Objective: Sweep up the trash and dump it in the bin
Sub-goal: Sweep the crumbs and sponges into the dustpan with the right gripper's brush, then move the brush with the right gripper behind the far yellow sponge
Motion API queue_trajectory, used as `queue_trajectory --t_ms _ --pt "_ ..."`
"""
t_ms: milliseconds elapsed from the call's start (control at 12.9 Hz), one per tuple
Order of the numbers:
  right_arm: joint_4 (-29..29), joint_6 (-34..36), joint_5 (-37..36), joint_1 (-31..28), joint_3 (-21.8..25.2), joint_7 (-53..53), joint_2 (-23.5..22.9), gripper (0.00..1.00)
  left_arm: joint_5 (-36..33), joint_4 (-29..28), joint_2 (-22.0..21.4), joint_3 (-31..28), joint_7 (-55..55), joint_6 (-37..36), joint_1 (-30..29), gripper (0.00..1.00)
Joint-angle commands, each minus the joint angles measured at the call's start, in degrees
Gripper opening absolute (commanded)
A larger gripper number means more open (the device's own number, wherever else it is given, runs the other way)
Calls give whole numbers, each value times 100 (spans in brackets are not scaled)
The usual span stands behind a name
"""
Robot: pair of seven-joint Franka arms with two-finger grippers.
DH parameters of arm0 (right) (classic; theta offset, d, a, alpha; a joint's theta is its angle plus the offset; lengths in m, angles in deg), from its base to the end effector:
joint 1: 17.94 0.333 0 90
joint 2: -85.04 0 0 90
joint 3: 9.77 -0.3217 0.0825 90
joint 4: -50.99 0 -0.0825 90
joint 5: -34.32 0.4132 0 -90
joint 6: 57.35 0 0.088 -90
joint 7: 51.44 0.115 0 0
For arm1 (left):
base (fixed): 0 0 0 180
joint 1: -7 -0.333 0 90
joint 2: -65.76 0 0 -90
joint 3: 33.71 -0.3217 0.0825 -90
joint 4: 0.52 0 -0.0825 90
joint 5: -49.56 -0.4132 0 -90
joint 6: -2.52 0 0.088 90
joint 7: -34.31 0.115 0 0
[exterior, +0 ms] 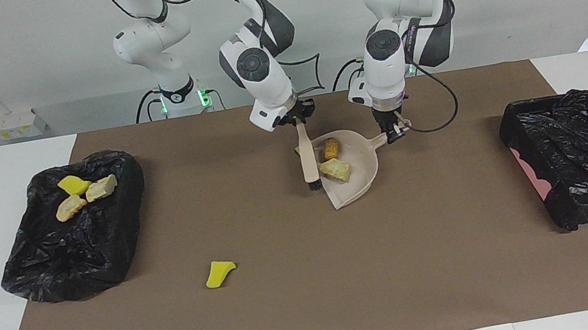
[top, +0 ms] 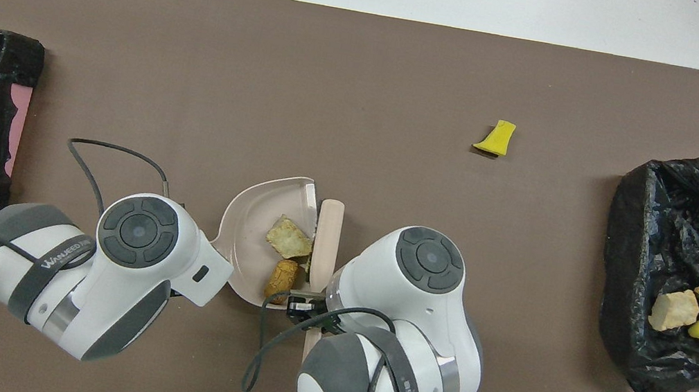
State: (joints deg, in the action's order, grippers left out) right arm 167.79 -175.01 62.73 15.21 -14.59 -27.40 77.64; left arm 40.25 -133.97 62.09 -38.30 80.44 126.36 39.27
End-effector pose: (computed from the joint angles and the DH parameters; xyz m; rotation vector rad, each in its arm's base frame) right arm 0.4476 0.3852 0.3598 -2.7909 0.0228 0.4549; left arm 0.4534 -0.2294 0.3352 -2.3302 1.9355 0.1853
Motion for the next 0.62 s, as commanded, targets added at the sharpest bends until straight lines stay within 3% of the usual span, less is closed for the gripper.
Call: queue_trajectory --t_ms 0,309,542 --pt "-823 164 244 -72 -54 -66 -445 0 -116 -209 -142 -7 -34 290 -176 0" --pt "-1588 1050 253 -440 -36 -75 -376 0 -98 -200 -81 2 -744 685 -300 0" --pt "-1731 1316 113 -756 8 -66 -349 0 -81 -173 -28 2 -852 695 -300 0"
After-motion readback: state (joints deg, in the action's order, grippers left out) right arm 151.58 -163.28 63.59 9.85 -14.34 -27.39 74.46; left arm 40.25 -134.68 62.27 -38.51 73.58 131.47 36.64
